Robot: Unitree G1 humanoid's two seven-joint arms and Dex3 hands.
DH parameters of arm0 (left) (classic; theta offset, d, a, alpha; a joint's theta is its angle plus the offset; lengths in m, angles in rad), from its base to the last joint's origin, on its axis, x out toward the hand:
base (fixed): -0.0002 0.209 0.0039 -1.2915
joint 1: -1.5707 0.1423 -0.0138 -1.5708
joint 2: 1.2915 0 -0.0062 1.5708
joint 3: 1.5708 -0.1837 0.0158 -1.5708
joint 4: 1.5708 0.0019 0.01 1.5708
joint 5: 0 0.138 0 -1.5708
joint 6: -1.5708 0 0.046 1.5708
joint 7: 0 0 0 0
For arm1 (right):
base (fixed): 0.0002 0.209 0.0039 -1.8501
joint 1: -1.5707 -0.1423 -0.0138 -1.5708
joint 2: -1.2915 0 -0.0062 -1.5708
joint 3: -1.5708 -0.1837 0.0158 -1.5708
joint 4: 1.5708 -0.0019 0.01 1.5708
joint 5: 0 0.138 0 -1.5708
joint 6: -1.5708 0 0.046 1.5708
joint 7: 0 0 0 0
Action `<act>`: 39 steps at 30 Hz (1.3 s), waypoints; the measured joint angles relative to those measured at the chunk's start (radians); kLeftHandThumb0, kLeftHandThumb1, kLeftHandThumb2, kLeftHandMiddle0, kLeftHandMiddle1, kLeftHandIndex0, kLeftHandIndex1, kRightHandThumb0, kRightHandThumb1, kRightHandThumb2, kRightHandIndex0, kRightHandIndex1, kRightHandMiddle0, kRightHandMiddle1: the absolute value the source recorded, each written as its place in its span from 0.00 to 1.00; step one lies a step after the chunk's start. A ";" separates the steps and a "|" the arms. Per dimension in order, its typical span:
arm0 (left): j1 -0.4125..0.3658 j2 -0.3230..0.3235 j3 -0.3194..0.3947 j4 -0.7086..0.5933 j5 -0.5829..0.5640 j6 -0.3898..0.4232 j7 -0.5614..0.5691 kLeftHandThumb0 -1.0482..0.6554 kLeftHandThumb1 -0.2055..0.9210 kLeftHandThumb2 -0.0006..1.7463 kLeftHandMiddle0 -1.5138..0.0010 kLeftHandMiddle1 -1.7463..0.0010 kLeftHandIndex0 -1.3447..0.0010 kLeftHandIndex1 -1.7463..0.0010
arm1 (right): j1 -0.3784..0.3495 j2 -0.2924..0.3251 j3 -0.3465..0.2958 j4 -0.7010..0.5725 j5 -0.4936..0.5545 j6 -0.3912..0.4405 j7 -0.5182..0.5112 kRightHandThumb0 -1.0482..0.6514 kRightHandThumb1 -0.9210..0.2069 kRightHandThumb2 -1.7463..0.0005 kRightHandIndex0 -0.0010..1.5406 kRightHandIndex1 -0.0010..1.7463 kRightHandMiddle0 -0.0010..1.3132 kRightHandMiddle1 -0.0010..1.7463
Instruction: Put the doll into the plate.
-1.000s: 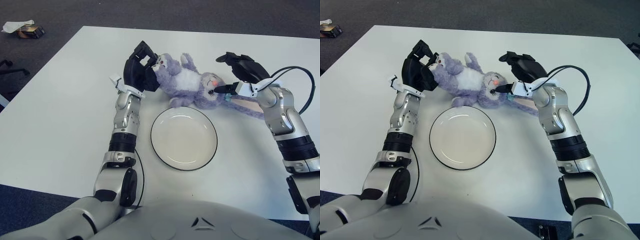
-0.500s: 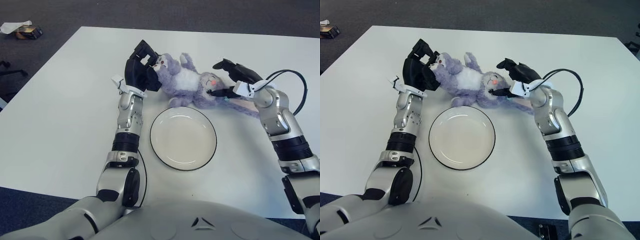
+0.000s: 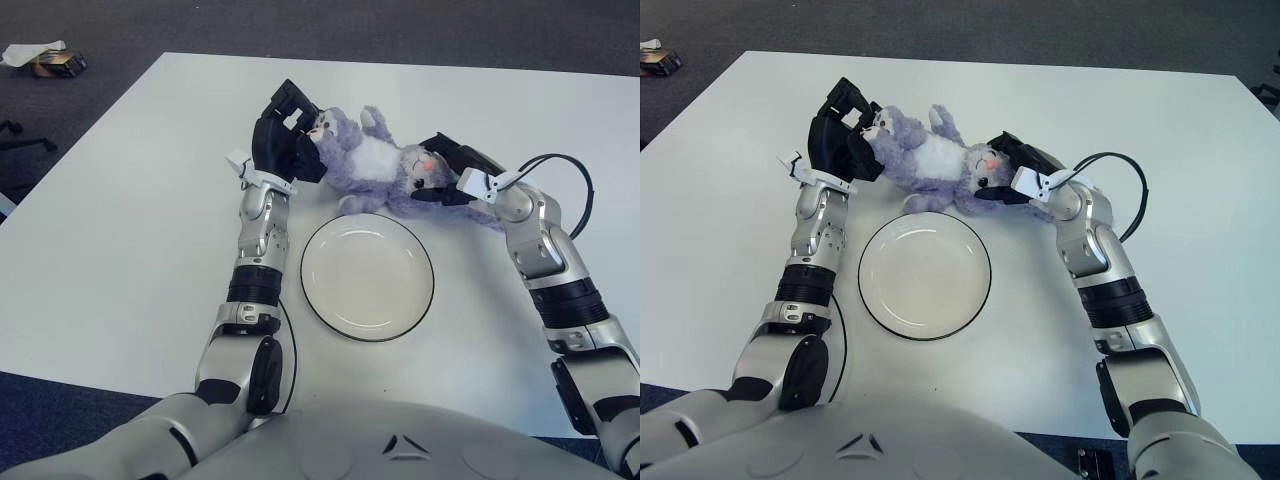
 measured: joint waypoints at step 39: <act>-0.126 0.009 -0.001 0.352 0.087 -0.390 0.009 0.62 0.16 0.95 0.40 0.07 0.53 0.00 | 0.028 0.026 0.018 -0.072 0.025 0.082 -0.021 0.04 0.00 0.81 0.02 0.16 0.00 0.42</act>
